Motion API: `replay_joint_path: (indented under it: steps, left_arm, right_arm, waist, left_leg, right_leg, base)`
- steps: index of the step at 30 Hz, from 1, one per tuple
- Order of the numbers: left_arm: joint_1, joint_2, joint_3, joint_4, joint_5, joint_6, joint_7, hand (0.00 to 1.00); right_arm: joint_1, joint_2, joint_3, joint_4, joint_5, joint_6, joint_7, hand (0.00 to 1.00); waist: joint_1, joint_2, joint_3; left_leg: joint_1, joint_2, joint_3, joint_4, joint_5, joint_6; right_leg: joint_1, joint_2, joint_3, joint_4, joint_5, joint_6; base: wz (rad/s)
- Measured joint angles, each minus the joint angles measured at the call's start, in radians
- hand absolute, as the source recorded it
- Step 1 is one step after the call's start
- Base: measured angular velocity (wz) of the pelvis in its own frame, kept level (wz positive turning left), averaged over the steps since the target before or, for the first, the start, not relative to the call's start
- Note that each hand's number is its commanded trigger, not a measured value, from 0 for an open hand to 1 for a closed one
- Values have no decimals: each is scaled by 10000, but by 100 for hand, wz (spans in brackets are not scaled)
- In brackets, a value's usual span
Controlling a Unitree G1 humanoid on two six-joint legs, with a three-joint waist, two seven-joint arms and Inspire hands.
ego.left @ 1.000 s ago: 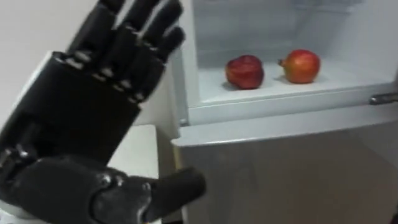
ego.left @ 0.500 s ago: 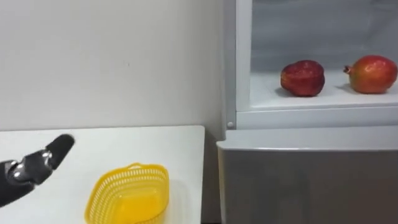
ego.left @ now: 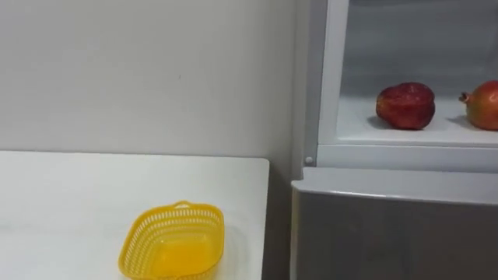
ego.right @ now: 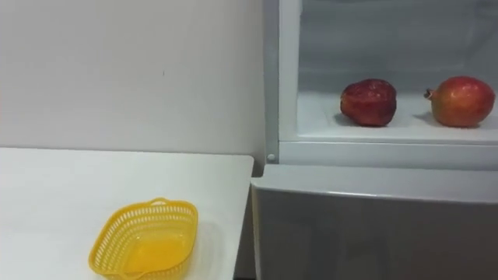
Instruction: Retrieve from the upper fridge
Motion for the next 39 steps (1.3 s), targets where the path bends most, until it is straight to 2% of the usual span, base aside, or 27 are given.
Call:
replay_joint_path:
  steps: [2,3,4,5,6,8,10,11,14,18,20,23,27,29,31,33,35,39]
  left_arm:
    - [111,-155,-26,1713,615,296,-366,0]
    - [149,-193,-33,2003,940,367,-453,0]
    - [144,-211,-153,2540,1726,511,-605,0]
    - [136,-206,-431,2900,2534,650,-753,0]
    - [124,-207,-607,3009,2936,732,-832,0]
    - [-41,-214,-1669,3129,4533,1077,-1170,0]
    - [-394,-232,-2291,3111,5347,1257,-1475,0]
    - [-740,-249,-2486,3093,5853,1350,-1665,0]
    - [-1269,-255,-2803,2908,6710,1470,-2015,0]
    - [-1550,-251,-3097,2656,6822,1474,-2132,0]
    - [-1589,-278,-3433,2560,6837,1571,-2232,0]
    - [-1553,-300,-3506,2591,7329,1633,-2292,0]
    - [-1532,-299,-3527,2578,7502,1630,-2408,0]
    - [-1492,-297,-3521,2515,7505,1606,-2407,0]
    - [-1387,-281,-3514,2499,7514,1573,-2405,0]
    - [-1282,-279,-3500,2493,7605,1519,-2399,0]
    - [-1284,-277,-3502,2501,7685,1339,-2382,0]
    - [-1194,-260,-3686,2464,7666,926,-2352,0]
  right_arm:
    - [9,11,-197,34,-112,124,122,0]
    - [-19,10,-247,36,-178,125,122,0]
    - [10,10,-241,13,-237,147,130,0]
    - [-4,7,-235,18,-246,200,173,0]
    - [-19,4,-220,28,-246,218,204,0]
    - [-141,7,-17,110,-241,254,222,0]
    - [-302,16,297,107,-233,295,219,0]
    - [-376,41,487,108,-254,323,212,0]
    - [-433,81,603,104,-312,333,186,0]
    - [-446,217,861,47,-272,495,-78,0]
    - [-439,315,937,35,282,544,-369,0]
    - [-521,351,752,-37,900,523,-808,0]
    - [-676,358,281,-427,1779,410,-1510,0]
    - [-576,376,107,-1182,2911,106,-1986,0]
    - [-473,385,55,-2011,3402,-55,-2350,0]
    - [-434,461,-75,-3228,3464,-160,-2784,0]
    - [-403,547,-84,-4766,3535,-705,-3304,0]
    - [-106,704,177,-7131,3457,-1245,-3829,0]
  waist:
    - [-43,1,3]
    - [-57,-63,41]
    - [-64,16,10]
    - [-127,-21,45]
    - [-168,-23,57]
    - [-463,48,69]
    - [-629,79,75]
    - [-708,68,70]
    - [-861,-6,48]
    - [-908,-200,63]
    - [-919,-304,77]
    - [-1080,-342,83]
    - [-1162,-272,106]
    - [-1234,-244,116]
    - [-1244,-235,113]
    - [-1302,-252,95]
    - [-1376,-210,101]
    - [-1350,-218,99]
  left_leg:
    - [159,2,48,-128,-7,11]
    - [197,2,57,-163,-11,17]
    - [222,3,52,-175,-18,29]
    - [222,3,26,-180,-23,36]
    - [225,3,14,-187,-23,36]
    - [214,1,-56,-149,-22,38]
    - [178,10,-34,-152,-13,44]
    - [147,11,-33,-152,-13,44]
    - [146,9,100,-153,-8,51]
    - [131,-3,307,-152,-2,59]
    - [125,-7,420,-197,-2,59]
    - [149,-6,427,-184,-2,59]
    - [75,3,482,-182,-3,59]
    - [41,3,481,-184,-5,59]
    - [42,2,505,-184,-5,59]
    - [-9,0,538,-170,-4,59]
    - [-54,1,535,-162,-3,60]
    - [-77,1,547,-156,-3,60]
  right_leg:
    - [114,7,67,-7,11,5]
    - [132,10,84,-3,10,8]
    - [164,9,69,-18,10,9]
    - [179,7,37,-22,10,10]
    - [192,7,21,-24,10,10]
    - [240,4,-57,-31,11,10]
    - [208,10,-38,-3,11,9]
    - [180,12,-24,1,10,8]
    - [88,13,97,29,10,9]
    - [-42,13,304,148,11,13]
    - [-94,13,384,146,6,24]
    - [-72,21,397,149,12,30]
    - [-176,34,433,132,12,30]
    - [-178,43,434,4,16,41]
    - [-195,41,453,8,22,48]
    - [-277,45,503,63,24,49]
    - [-342,54,499,122,44,49]
    - [-397,49,492,132,44,49]
  base:
    - [-9]
    - [0]
    - [4]
    - [6]
    - [12]
    - [10]
    - [0]
    - [-4]
    - [-12]
    - [-19]
    - [-10]
    - [-2]
    - [-2]
    - [4]
    - [-3]
    - [-7]
    - [0]
    - [0]
